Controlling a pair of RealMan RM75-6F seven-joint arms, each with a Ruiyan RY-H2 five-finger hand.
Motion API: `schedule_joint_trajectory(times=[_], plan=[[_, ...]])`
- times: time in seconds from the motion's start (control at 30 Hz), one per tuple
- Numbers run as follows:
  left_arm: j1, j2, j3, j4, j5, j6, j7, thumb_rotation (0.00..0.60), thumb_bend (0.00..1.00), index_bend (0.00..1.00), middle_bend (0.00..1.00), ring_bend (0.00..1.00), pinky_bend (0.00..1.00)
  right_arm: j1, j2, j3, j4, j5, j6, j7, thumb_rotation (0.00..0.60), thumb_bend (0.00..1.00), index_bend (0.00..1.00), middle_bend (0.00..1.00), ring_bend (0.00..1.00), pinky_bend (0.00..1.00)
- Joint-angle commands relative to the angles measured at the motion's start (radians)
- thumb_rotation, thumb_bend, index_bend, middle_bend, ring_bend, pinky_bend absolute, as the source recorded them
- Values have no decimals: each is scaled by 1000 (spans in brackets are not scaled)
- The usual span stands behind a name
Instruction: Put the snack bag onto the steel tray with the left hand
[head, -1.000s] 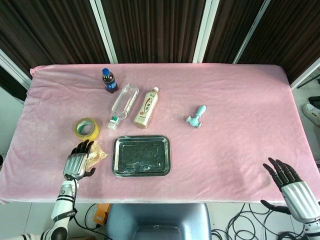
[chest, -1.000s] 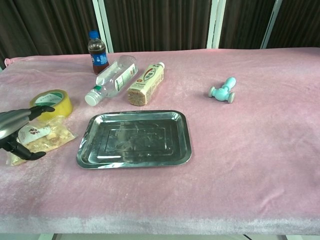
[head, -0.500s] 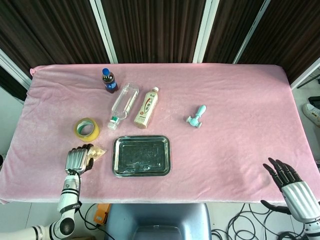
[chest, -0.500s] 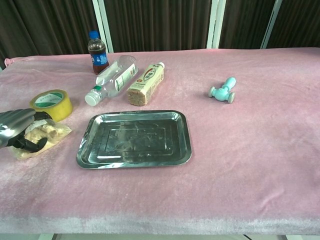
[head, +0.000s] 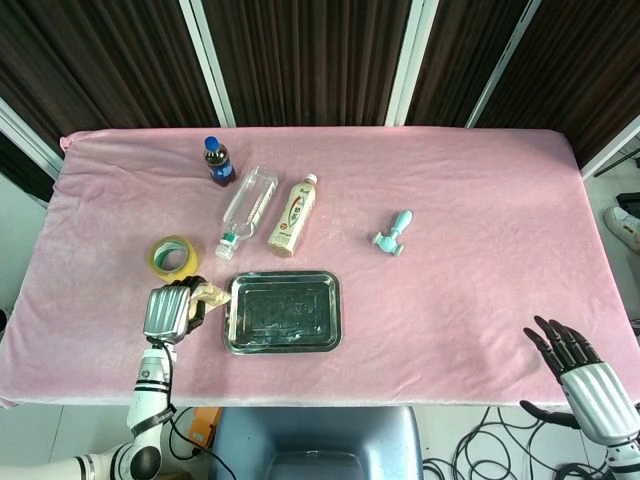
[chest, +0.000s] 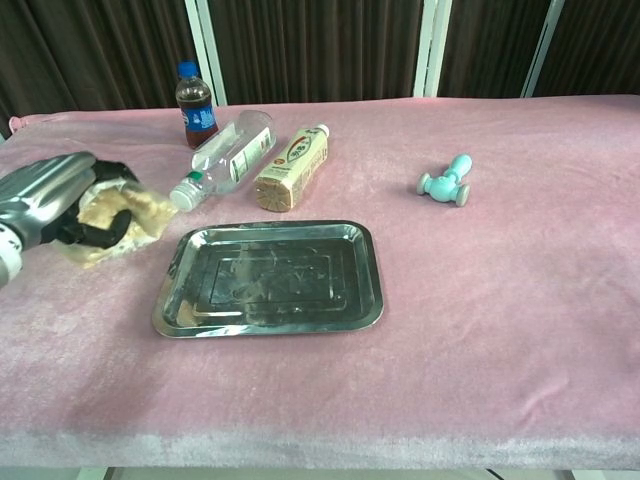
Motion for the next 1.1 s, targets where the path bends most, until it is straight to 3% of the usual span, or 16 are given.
schedule_joint_trajectory(times=[0.03, 0.2, 0.4, 0.47, 0.57, 0.67, 0.87, 1.1], plan=[[-39, -51, -50, -50, 22, 28, 24, 600, 813, 533, 607, 675, 719, 0, 1, 0, 0, 0, 0, 1, 600, 41, 0, 0, 0, 243], [-81, -147, -81, -47, 15, 25, 30, 600, 769, 486, 555, 632, 707, 1, 6, 0, -1, 0, 1, 11, 600, 40, 0, 0, 0, 243], [-90, -191, -63, -25, 11, -18, -22, 600, 616, 180, 252, 328, 675, 4, 13, -2, -1, 0, -2, 25, 600, 40, 0, 0, 0, 243], [-86, -186, -58, -35, 5, -31, -32, 600, 511, 52, 126, 206, 596, 5, 14, -2, -2, -1, -2, 27, 600, 41, 0, 0, 0, 243], [-82, -168, -52, -56, 0, -47, -41, 600, 394, 0, 3, 53, 373, 4, 13, -1, -1, -2, 0, 28, 600, 40, 0, 0, 0, 243], [-76, -152, -39, -70, 5, -48, -33, 600, 338, 0, 0, 0, 287, 5, 12, -1, -1, -1, -3, 25, 600, 40, 0, 0, 0, 243], [-62, -110, -10, -119, 13, -53, -12, 600, 330, 0, 0, 0, 259, 9, 13, -1, -7, 3, -15, 17, 600, 40, 0, 0, 0, 243], [29, 98, 104, -322, 60, 43, 113, 600, 352, 0, 0, 0, 253, 8, 16, -2, -9, 5, -15, 23, 600, 40, 0, 0, 0, 243]])
